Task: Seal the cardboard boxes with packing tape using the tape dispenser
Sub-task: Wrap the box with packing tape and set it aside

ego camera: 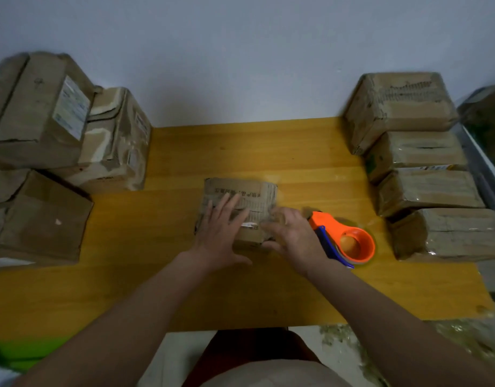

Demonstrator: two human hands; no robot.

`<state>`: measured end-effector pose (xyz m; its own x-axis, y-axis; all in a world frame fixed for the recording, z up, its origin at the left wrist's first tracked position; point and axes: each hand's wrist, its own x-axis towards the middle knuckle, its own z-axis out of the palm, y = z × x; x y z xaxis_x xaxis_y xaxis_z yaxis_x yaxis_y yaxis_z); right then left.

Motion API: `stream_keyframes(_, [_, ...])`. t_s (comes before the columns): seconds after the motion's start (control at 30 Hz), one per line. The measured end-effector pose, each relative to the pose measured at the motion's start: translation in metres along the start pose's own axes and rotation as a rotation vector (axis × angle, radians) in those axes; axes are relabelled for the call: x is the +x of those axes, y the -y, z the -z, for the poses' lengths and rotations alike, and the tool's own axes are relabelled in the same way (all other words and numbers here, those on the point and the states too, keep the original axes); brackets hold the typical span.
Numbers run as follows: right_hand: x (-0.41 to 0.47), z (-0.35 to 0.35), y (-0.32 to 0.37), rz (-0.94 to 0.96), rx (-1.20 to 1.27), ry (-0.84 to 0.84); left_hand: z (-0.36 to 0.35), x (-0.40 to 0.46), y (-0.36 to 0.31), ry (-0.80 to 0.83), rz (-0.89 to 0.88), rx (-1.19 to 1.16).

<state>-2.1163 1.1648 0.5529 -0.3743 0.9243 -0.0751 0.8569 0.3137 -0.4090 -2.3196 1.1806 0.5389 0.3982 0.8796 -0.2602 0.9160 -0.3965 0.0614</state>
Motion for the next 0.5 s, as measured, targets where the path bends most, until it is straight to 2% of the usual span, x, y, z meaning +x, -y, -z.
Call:
stream_keyframes(0.1, [0.006, -0.001, 0.003, -0.026, -0.037, -0.064, -0.003, 0.007, 0.005, 0.085, -0.015, 0.026])
stream_keyframes(0.2, [0.013, -0.002, 0.006, -0.021, -0.114, -0.038, -0.008, 0.004, 0.006, 0.099, -0.020, 0.061])
stream_keyframes(0.37, [0.019, 0.002, 0.008, -0.033, -0.076, -0.075, 0.014, 0.022, 0.011, -0.148, -0.061, -0.060])
stream_keyframes(0.43, [0.020, 0.003, 0.010, -0.029, -0.079, -0.097, 0.031, 0.049, 0.009, -0.157, -0.056, -0.138])
stream_keyframes(0.5, [0.021, 0.005, 0.013, -0.032, -0.082, -0.108, 0.045, 0.078, 0.004, -0.086, -0.080, -0.183])
